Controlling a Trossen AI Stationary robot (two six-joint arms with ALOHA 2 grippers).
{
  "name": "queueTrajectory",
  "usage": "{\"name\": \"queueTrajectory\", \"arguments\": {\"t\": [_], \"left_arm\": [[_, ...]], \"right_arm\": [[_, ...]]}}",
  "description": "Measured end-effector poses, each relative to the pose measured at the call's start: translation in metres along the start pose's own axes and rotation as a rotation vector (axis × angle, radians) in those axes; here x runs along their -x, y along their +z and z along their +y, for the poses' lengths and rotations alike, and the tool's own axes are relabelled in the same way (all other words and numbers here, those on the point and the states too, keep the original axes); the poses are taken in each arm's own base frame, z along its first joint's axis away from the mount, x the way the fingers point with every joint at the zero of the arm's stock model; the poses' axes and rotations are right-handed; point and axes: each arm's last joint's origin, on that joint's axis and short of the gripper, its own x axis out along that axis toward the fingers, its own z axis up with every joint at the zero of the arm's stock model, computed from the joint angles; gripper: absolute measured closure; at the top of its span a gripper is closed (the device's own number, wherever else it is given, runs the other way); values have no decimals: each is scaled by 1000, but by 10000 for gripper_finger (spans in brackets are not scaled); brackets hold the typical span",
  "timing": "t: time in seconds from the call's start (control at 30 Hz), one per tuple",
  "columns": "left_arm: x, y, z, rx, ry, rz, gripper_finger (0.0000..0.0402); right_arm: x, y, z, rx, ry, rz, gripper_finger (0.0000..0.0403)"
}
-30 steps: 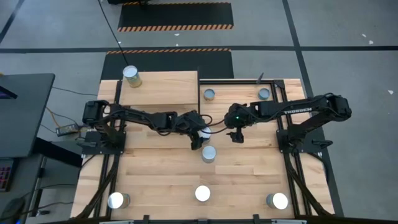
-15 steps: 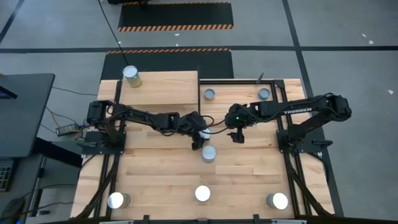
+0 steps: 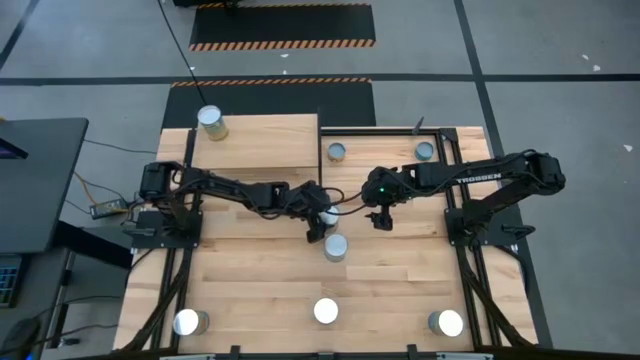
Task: Pick and place cans onto a shelf
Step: Put the canned peas can on the shelf
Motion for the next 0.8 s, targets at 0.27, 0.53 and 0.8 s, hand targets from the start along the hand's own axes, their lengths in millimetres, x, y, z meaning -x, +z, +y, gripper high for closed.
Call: {"name": "queueTrajectory", "arguments": {"t": [0.27, 0.53, 0.8], "left_arm": [[0, 1, 0, -12, 3, -2, 80], [64, 23, 4, -57, -9, -46, 78], [192, 34, 25, -50, 37, -185, 77]], "right_arm": [[7, -2, -1, 1, -25, 1, 35], [24, -3, -2, -4, -28, -54, 35], [23, 1, -2, -14, -29, -92, 35]]}}
